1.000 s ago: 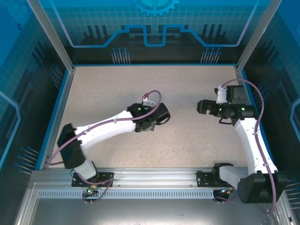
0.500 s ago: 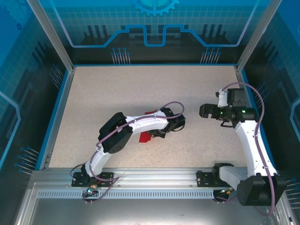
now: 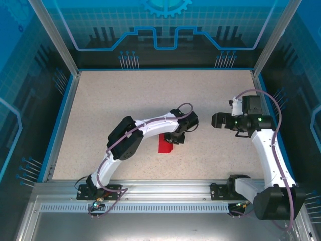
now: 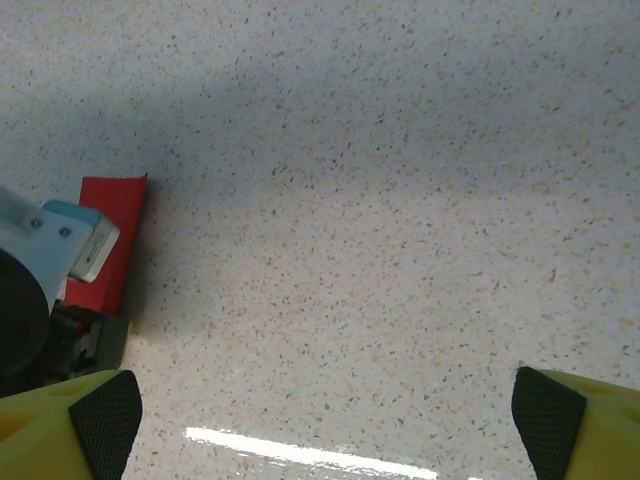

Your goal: Fold a paper plane with a square sheet of paper (fold left side to right side)

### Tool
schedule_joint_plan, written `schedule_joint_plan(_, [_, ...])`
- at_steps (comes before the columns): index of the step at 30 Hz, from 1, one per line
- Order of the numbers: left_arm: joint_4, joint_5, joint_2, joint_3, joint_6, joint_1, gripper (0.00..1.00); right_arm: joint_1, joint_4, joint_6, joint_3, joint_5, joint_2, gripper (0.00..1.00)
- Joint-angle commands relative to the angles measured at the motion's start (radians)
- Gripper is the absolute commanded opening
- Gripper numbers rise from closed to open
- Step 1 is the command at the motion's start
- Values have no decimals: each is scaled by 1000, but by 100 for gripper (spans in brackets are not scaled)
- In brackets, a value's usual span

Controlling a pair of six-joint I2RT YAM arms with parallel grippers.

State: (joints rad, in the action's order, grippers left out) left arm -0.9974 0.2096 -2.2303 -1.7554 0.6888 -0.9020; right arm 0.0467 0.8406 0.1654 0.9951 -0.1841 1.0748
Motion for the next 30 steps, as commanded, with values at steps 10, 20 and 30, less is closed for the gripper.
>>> schedule_joint_plan(10, [263, -294, 203, 155, -70, 57, 53, -56, 21, -21, 8, -95, 112, 99])
schedule_joint_plan(20, [560, -441, 584, 551, -41, 212, 71, -271, -159, 87, -4, -206, 267, 85])
schedule_joint_plan(30, [965, -640, 745, 944, 52, 376, 75, -471, -360, 172, 120, -248, 626, 47])
